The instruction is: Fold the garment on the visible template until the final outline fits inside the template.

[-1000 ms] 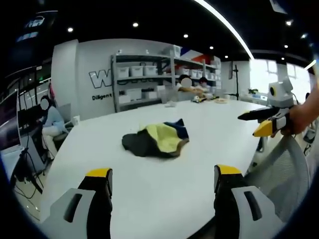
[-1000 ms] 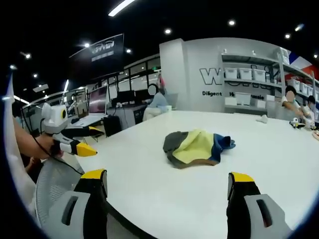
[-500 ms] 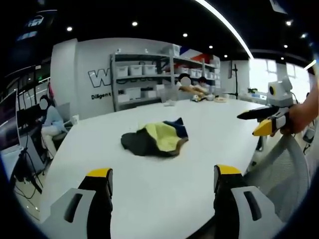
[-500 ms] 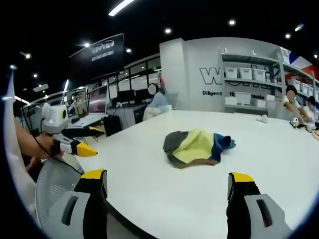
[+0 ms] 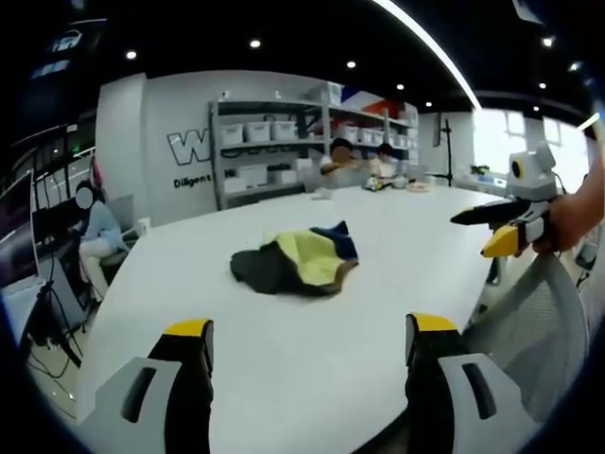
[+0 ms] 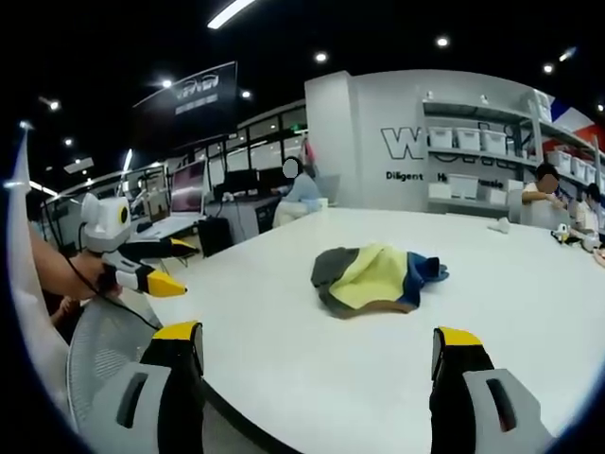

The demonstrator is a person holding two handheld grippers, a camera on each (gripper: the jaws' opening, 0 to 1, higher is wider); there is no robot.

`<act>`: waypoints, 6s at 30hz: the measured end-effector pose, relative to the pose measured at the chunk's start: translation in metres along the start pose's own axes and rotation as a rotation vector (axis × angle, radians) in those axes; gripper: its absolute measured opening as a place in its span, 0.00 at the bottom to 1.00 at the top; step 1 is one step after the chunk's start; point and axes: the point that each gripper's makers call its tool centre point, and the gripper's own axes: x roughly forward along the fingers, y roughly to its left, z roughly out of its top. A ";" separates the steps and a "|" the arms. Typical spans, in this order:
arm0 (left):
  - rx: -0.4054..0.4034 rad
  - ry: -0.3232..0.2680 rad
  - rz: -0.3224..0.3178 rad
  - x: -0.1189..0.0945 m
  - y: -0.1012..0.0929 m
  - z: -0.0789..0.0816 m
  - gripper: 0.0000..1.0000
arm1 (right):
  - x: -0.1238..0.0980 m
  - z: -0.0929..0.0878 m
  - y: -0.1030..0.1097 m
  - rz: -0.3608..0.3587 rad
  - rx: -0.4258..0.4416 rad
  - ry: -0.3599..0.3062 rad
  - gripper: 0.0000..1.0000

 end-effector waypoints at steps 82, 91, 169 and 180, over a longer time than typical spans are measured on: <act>0.050 0.172 -0.161 0.048 -0.009 -0.013 0.77 | 0.028 0.000 -0.033 0.154 0.109 -0.009 0.99; 0.198 0.220 -0.326 0.108 -0.026 -0.021 0.70 | 0.050 -0.014 -0.061 0.163 0.062 0.036 0.98; 0.879 0.404 -0.620 0.172 0.030 -0.061 0.04 | 0.176 -0.059 -0.123 0.566 -1.090 0.331 0.24; 0.857 0.405 -0.599 0.175 0.036 -0.061 0.04 | 0.193 -0.069 -0.126 0.579 -1.376 0.318 0.16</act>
